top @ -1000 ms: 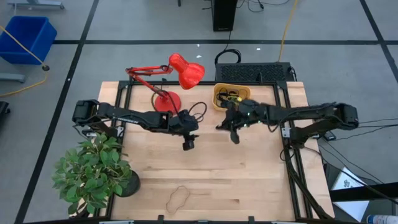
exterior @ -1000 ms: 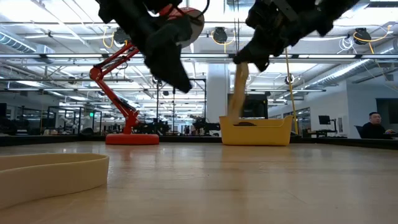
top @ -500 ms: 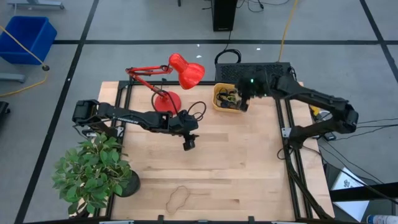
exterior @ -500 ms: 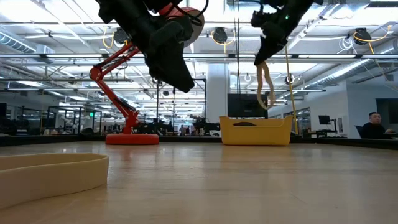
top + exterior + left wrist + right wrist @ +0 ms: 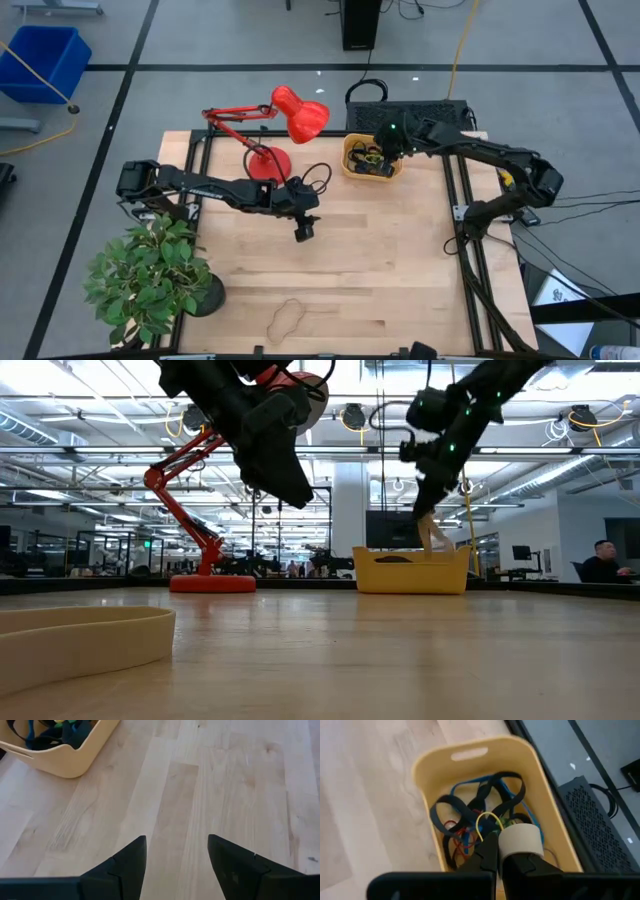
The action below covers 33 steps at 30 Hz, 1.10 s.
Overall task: Pick and place rubber bands into bin
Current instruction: Put the top white rubber band into the yellow container
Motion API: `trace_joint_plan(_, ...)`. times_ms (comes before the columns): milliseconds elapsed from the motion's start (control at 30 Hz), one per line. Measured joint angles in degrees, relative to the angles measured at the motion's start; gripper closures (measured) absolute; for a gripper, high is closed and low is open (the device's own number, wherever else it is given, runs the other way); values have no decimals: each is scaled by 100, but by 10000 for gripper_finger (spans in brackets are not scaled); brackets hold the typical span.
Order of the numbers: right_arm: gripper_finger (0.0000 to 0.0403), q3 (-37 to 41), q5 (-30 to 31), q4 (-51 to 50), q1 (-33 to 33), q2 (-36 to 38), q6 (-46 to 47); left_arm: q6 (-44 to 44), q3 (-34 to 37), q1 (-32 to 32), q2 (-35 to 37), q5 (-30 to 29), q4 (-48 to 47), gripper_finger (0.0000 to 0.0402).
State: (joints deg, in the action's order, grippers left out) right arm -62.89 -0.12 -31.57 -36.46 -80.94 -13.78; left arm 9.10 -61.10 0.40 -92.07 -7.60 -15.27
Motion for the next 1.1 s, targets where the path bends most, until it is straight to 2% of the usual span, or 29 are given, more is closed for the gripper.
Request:
trace_joint_plan(367, 401, 959, 7, 1185, -1, -429, 24, 7, -2, 0, 0, 0, 14, 185)
trace_joint_plan(600, 373, 1121, 13, 1433, 3, -396, 70, 8, -2, 0, 0, -2, 18, 185)
trace_joint_plan(733, 337, 1121, 9, 1391, 3, -396, 107, -17, -2, 0, 0, -2, 42, 185)
trace_joint_plan(900, 265, 1121, 45, 1346, 3, -396, 109, -21, -2, 0, 0, -2, 50, 185)
trace_joint_plan(1100, 201, 1121, 587, 1283, 6, -327, 111, 28, -2, -6, 0, -2, 51, 186)
